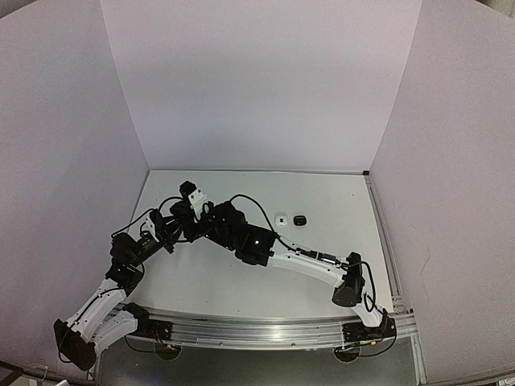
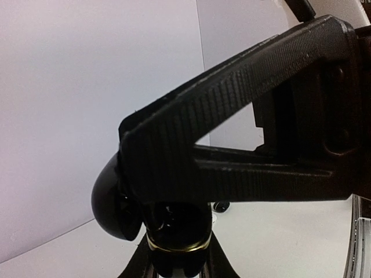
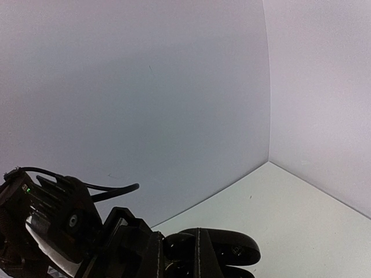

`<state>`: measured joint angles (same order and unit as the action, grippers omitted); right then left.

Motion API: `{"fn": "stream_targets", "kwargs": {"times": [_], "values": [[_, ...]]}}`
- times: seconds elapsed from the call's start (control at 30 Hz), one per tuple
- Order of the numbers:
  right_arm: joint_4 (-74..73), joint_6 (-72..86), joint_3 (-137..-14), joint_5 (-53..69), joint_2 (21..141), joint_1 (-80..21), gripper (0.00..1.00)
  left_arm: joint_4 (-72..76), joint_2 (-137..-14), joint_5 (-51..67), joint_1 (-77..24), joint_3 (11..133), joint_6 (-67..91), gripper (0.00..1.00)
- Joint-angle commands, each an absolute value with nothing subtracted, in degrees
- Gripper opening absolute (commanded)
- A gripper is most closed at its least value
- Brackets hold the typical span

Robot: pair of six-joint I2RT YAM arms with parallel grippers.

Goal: Insert the wireless bluetooth earbuds into the charging case

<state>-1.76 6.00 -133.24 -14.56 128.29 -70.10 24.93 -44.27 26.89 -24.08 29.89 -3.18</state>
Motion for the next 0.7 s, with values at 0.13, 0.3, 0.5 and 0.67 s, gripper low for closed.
{"fn": "stream_targets", "kwargs": {"times": [0.13, 0.3, 0.5, 0.67], "values": [[2.4, 4.2, -130.5, -15.3, 125.6, -69.7, 0.00, 25.2, -44.2, 26.0, -24.3, 33.1, -0.6, 0.00], [2.5, 5.5, -128.7, -14.5, 125.5, -69.7, 0.00, 24.7, -44.7, 25.5, -24.3, 34.7, 1.5, 0.00], [3.3, 6.3, -126.5, -14.3, 123.9, -69.2, 0.00, 23.9, -44.3, 25.1, -24.3, 35.2, 5.3, 0.00], [3.5, 5.3, -122.4, -16.1, 120.9, -68.4, 0.00, 24.5, -44.5, 25.8, -24.3, 35.0, 6.1, 0.00]]}}
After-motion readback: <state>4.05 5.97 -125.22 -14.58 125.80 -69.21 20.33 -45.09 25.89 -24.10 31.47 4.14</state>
